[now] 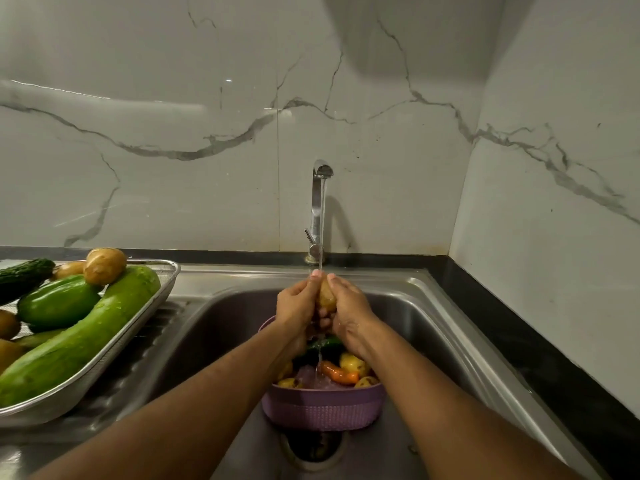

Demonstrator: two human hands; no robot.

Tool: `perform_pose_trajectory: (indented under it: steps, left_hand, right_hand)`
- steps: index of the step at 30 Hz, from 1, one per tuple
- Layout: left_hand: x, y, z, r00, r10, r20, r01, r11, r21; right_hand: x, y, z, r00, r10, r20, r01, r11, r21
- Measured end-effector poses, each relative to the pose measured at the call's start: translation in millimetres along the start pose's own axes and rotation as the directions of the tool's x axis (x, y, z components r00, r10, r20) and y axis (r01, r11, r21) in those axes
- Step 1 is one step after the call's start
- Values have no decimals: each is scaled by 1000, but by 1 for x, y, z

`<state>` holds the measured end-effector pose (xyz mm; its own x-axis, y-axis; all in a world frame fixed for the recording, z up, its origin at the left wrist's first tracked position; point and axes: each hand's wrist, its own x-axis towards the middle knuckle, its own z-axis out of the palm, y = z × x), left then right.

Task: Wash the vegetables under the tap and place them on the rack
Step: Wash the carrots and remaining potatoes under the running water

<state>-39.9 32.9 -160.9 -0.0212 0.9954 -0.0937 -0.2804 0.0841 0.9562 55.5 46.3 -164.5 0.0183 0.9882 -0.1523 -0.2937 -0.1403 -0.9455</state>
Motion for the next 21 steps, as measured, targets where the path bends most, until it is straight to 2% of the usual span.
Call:
perform_pose_trajectory:
  steps: [4, 7, 10, 13, 15, 19, 21]
  left_hand:
    - [2, 9, -7, 982, -42, 182, 42, 999, 3]
    - [-2, 11, -9, 974, -32, 223, 33, 999, -3]
    - [-3, 11, -11, 985, -35, 170, 39, 999, -18]
    - [-6, 14, -5, 998, -55, -17, 53, 994, -100]
    - [-7, 15, 0, 994, -74, -85, 65, 992, -110]
    - [-8, 17, 1, 989, -76, -128, 62, 992, -107]
    - [-8, 17, 0, 995, -57, -84, 48, 993, -108]
  right_hand:
    - [0, -7, -7, 998, 39, 42, -44, 988, 150]
    - [1, -8, -8, 998, 56, 39, -61, 986, 158]
    - [-4, -8, -4, 997, 13, 75, -22, 993, 117]
    - [-6, -7, 4, 996, -58, 75, 59, 998, -19]
    - [-5, -4, 7, 995, -78, 59, 82, 995, -65]
    - [-5, -4, 6, 994, -73, 79, 76, 996, -39]
    - [-5, -6, 4, 996, -54, 71, 53, 999, 12]
